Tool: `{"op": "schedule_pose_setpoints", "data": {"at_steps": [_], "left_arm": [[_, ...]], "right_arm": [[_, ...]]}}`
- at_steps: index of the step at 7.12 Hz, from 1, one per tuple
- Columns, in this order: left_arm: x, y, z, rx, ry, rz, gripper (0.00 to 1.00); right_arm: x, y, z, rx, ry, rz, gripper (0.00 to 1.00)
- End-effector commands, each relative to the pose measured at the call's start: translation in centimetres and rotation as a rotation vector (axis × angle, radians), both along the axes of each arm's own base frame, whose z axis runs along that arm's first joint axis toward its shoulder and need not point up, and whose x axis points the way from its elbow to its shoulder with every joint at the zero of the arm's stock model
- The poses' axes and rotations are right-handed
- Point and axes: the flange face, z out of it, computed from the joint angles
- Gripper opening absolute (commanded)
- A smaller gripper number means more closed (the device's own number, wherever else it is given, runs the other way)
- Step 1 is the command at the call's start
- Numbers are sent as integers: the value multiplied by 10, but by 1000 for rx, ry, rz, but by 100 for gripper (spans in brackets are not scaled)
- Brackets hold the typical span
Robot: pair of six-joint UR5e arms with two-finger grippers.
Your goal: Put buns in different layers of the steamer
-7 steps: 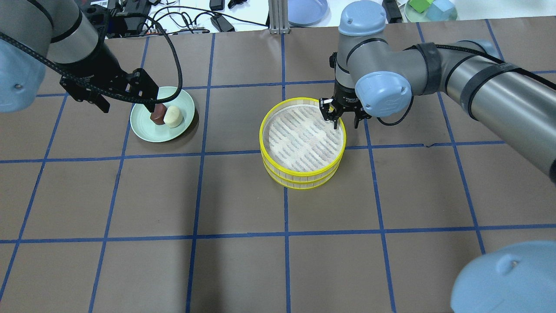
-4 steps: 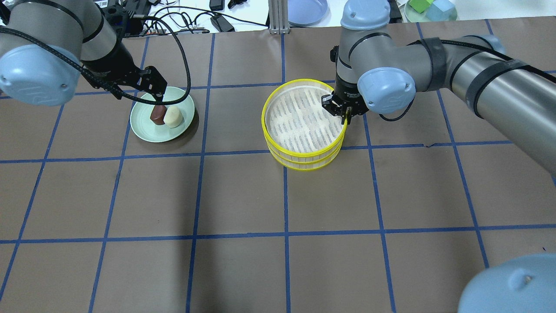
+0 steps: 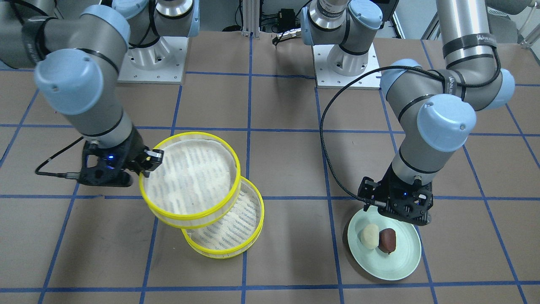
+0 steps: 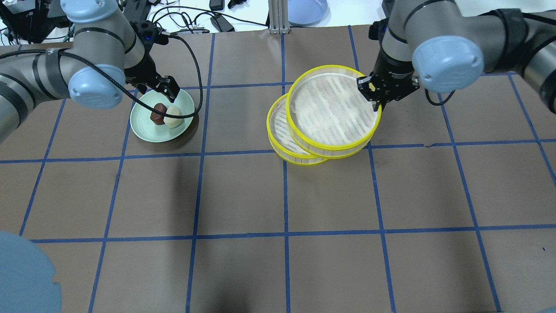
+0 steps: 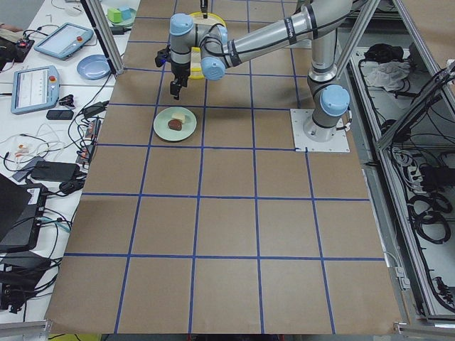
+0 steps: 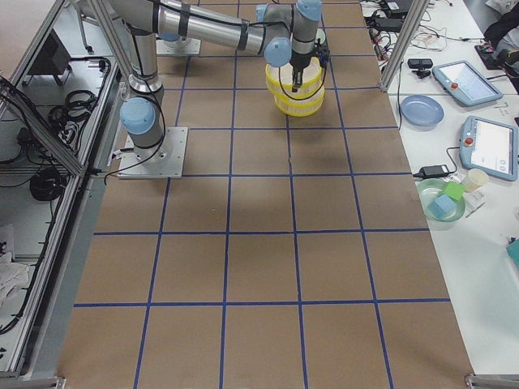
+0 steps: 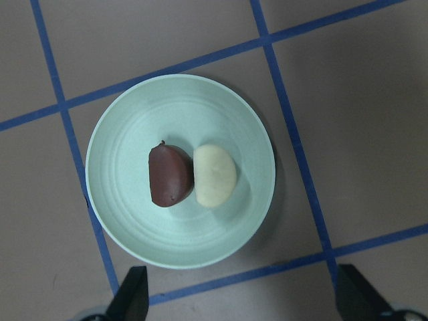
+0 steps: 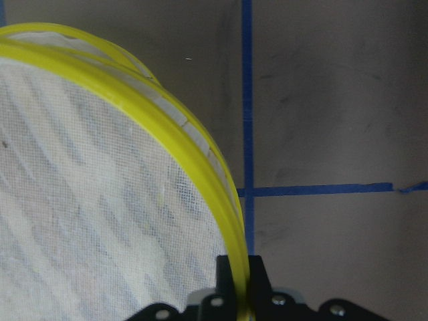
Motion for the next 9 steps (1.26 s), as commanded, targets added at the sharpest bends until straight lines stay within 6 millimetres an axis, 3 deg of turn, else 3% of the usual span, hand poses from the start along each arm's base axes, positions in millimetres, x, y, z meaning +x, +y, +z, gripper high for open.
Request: {"op": "schedule_pose_setpoints", "data": {"at_steps": [1, 2, 3, 5, 6, 7, 8, 9], "left_arm": [[5, -20, -49, 2, -20, -76, 78], [5, -29, -70, -7, -20, -76, 78], [6, -33, -83, 2, -19, -78, 77], [6, -35, -101, 28, -14, -80, 76], [6, -36, -104, 33, -15, -80, 68], [6, -36, -105, 38, -20, -107, 42], [7, -36, -104, 38, -29, -121, 4], [7, -36, -104, 38, -29, -121, 0]], "right_arm": [[-79, -7, 2, 6, 26, -17, 0], [-106, -8, -5, 21, 26, -44, 0], [-113, -3, -4, 51, 32, -26, 0], [-111, 0, -3, 62, 31, -12, 0], [-110, 7, -3, 107, 35, 5, 0], [-106, 22, 24, 91, 48, 10, 0], [-105, 24, 26, 89, 48, 9, 0], [-103, 25, 17, 105, 47, 17, 0]]}}
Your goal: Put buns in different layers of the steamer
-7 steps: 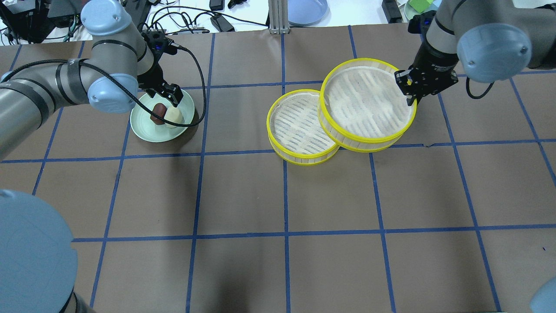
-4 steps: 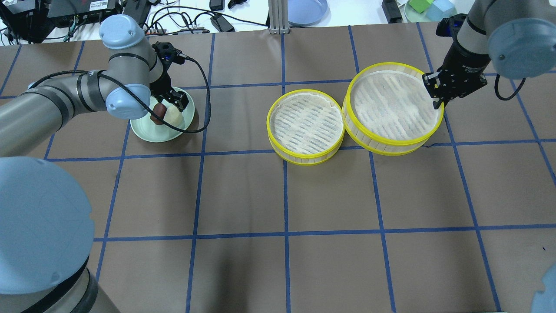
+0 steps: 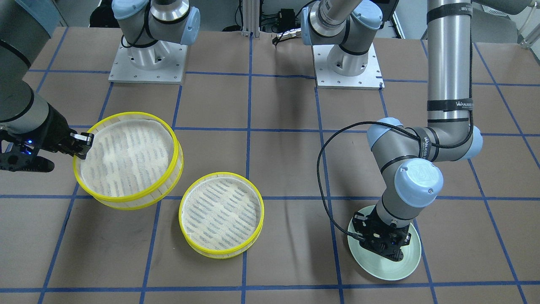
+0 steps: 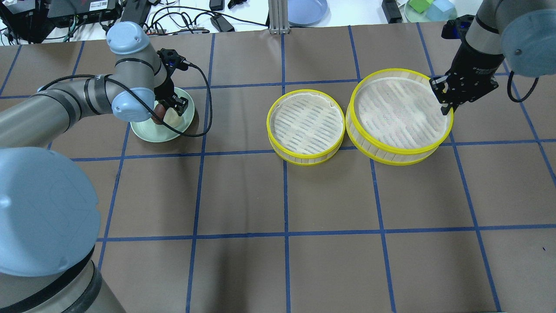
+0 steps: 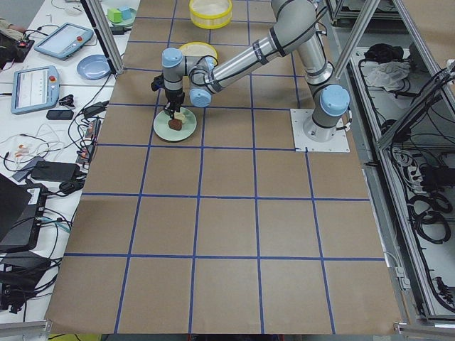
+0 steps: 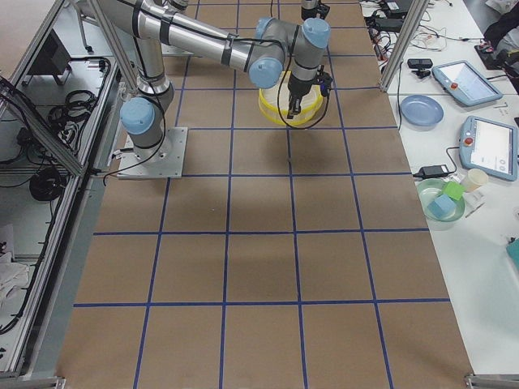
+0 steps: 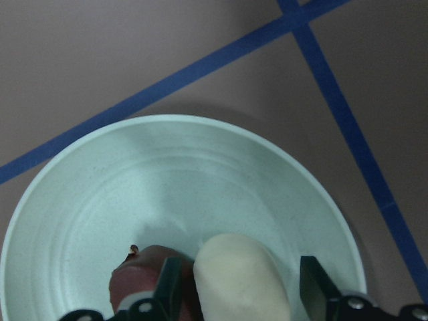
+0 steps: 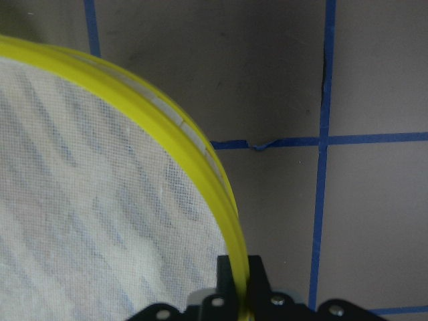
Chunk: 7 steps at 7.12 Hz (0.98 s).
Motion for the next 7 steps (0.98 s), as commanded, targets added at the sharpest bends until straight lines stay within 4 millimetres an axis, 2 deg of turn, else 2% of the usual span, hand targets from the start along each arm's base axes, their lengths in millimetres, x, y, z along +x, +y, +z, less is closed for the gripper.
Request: {"op": "schedule_pose_setpoints", "data": {"at_steps": [1, 2, 3, 4, 5, 6, 7], "left_arm": [[3, -2, 3, -4, -6, -6, 0], [3, -2, 7, -12, -7, -6, 0], [3, -2, 17, -27, -8, -6, 0], [2, -1, 31, -49, -7, -2, 0], [-1, -2, 52, -79, 7, 14, 0], [-7, 1, 70, -103, 42, 83, 0], [-28, 7, 88, -118, 122, 197, 0]], "right_arm": [[12, 18, -16, 33, -3, 19, 0], [15, 17, -7, -17, 7, 24, 0], [14, 11, -12, -42, 8, 20, 0], [20, 15, -9, -51, 4, 26, 0], [36, 17, -10, -47, 12, 63, 0], [35, 14, -7, -59, 18, 65, 0], [36, 14, -8, -60, 13, 65, 0]]}}
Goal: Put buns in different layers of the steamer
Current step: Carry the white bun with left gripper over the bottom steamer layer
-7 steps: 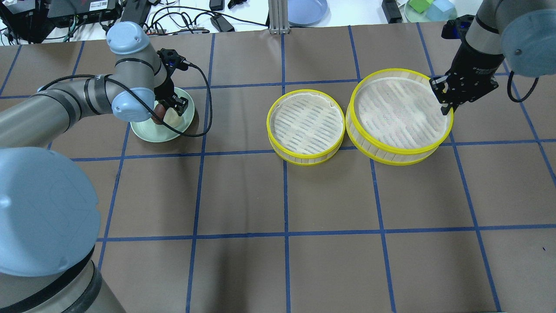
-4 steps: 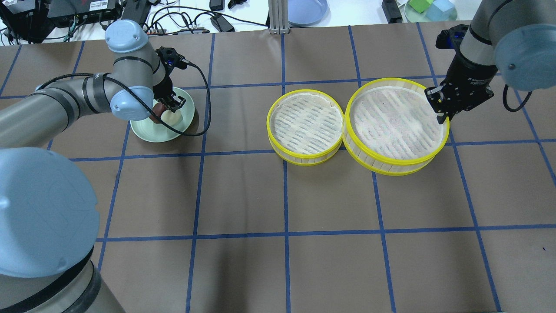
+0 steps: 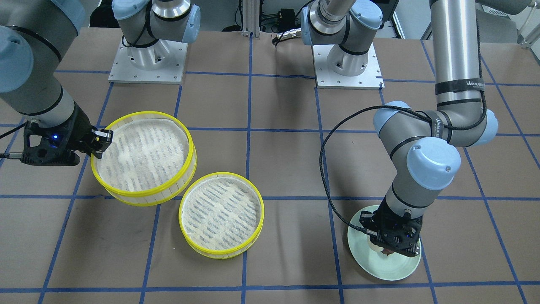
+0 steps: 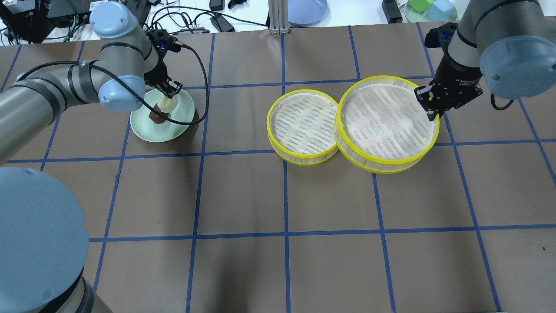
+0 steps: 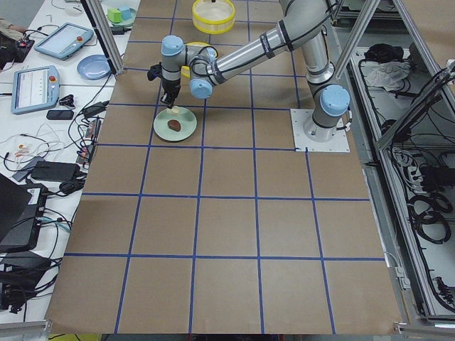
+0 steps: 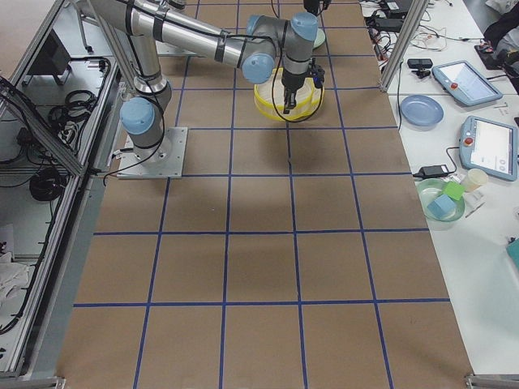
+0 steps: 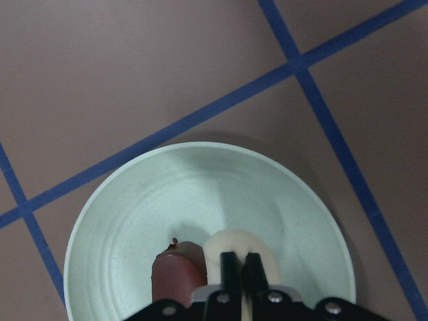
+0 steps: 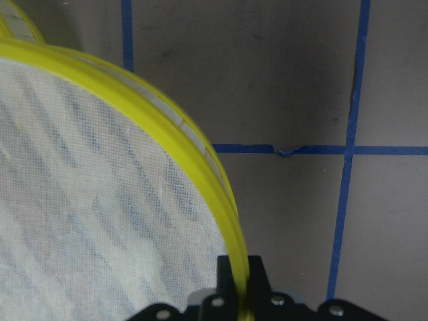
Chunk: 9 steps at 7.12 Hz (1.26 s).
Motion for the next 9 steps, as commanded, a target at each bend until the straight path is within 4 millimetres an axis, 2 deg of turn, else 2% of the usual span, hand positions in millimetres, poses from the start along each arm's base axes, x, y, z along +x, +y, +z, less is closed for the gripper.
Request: {"op": "schedule_pose_setpoints", "data": {"at_steps": [1, 2, 3, 4, 5, 6, 7, 9], "left_arm": [[-46, 15, 41, -37, 112, 157, 0], [-77, 24, 50, -46, 151, 232, 0], [-111, 33, 59, -44, 235, 295, 0], [-133, 37, 66, -22, 370, 304, 0], [-160, 43, 63, -13, 410, 343, 0], [-203, 54, 58, -18, 441, 339, 0], [-235, 67, 48, 7, 441, 313, 0], [-264, 74, 24, 35, 435, 270, 0]], "right_arm": [[3, 1, -1, -1, -8, 6, 0], [-1, -3, 4, -22, -6, 9, 0], [-10, -9, 1, -38, -3, 62, 0], [-12, -7, -3, -19, 1, 75, 0], [-13, -7, -4, -24, 2, 78, 0], [-13, -8, -4, -27, 2, 77, 0], [-13, -8, -7, -13, -1, 78, 0], [-14, -7, -11, 1, -2, 77, 0]]}}
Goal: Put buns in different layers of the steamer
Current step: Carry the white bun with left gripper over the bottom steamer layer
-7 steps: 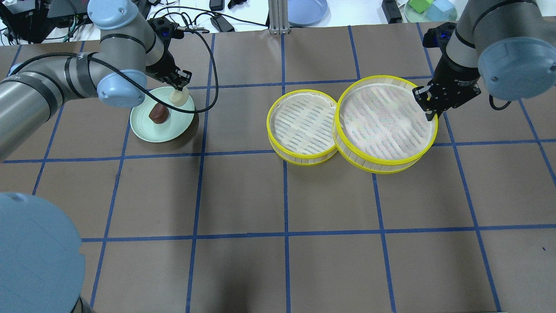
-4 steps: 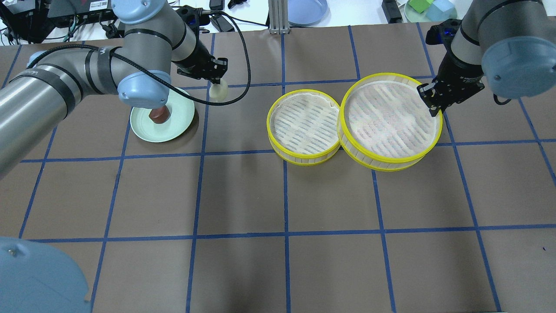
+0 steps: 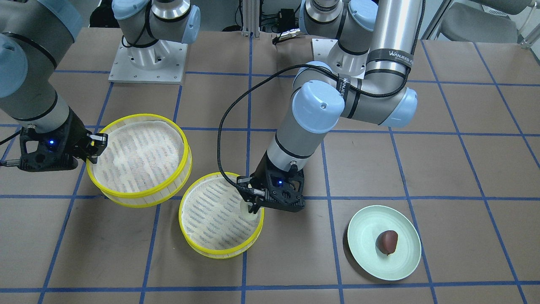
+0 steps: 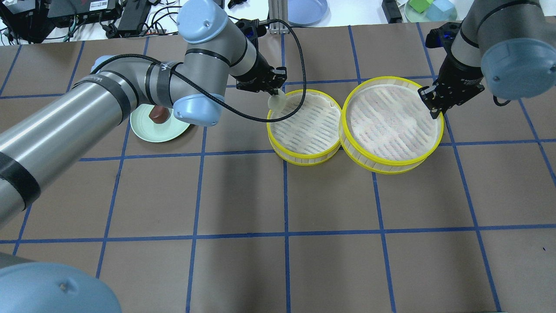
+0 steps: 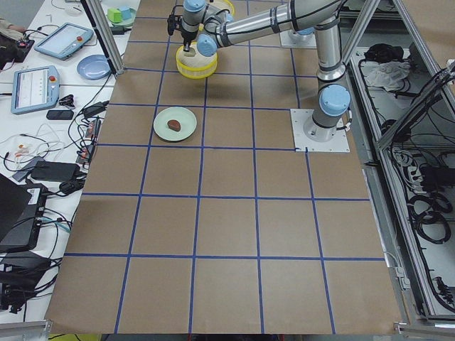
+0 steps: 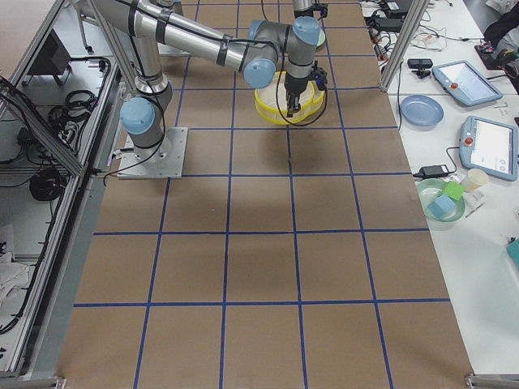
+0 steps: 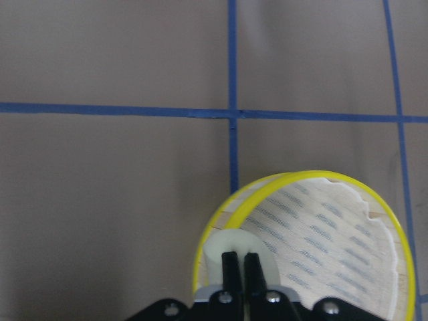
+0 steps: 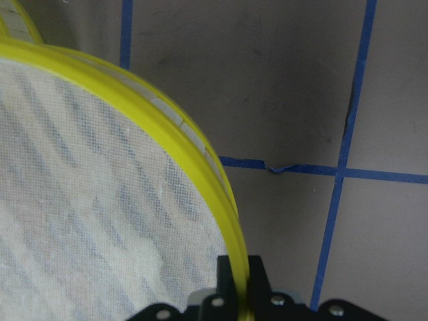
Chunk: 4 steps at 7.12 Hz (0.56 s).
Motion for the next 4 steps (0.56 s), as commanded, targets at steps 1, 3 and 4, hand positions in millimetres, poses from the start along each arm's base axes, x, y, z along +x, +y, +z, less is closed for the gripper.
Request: {"op": "schedule_pose_setpoints", "data": {"at_steps": [1, 3, 4], "left_arm": [[-34, 7, -31, 23, 35, -49, 0], [-48, 8, -47, 21, 51, -61, 32], [-49, 8, -49, 31, 54, -54, 99]], "right_arm": [[-1, 1, -2, 10, 0, -1, 0], [0, 4, -6, 34, -4, -1, 0], [0, 4, -6, 30, -5, -2, 0]]}}
